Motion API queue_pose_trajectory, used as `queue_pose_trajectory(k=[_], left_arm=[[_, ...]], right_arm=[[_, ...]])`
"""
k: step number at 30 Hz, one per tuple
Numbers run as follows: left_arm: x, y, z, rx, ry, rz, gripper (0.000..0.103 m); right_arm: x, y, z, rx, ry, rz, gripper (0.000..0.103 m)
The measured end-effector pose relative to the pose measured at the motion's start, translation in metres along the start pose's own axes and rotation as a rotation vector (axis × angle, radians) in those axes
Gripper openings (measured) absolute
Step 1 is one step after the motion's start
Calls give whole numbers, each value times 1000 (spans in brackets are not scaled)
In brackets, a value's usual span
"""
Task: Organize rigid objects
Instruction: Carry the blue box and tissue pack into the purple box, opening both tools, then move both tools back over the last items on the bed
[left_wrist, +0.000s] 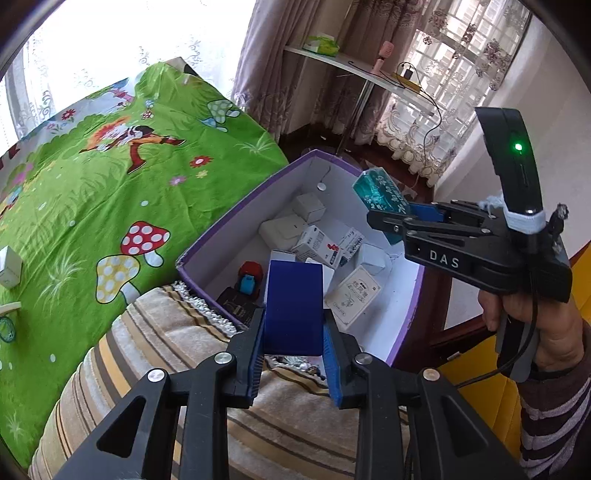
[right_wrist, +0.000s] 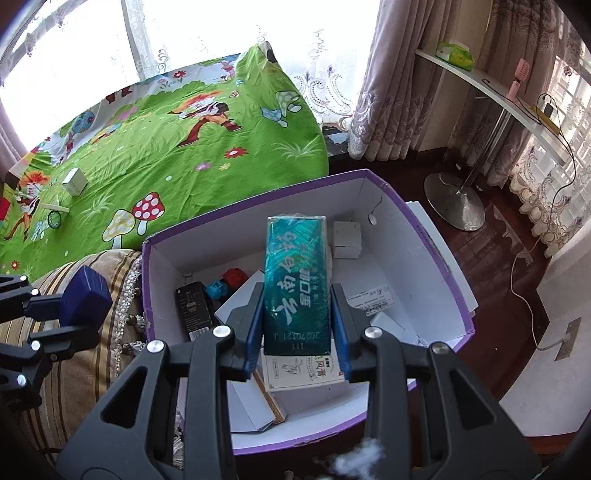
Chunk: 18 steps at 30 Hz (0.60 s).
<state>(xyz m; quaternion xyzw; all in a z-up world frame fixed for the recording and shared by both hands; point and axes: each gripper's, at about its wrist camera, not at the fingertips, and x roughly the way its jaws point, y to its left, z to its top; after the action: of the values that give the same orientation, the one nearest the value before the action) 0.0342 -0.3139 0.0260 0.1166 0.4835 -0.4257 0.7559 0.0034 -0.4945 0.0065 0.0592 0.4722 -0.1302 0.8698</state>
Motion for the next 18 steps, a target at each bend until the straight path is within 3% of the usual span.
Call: queue_pose_trajectory(k=[2,7,11,18], left_arm=[[1,-4,0,18,1,-17,30],[-5,1,1,-9,-29,-22,48],[-12,13,2,-58,-63,-7,50],[-17,36,0,-148,-82,33,50]], right_arm=[[-1,-5,0,16,1,-9,38],[-4,-8,2,34,-11,-8,50],[-11,-6,5,34,-44,-1,57],[-15,13,10,-5,-61,40,57]])
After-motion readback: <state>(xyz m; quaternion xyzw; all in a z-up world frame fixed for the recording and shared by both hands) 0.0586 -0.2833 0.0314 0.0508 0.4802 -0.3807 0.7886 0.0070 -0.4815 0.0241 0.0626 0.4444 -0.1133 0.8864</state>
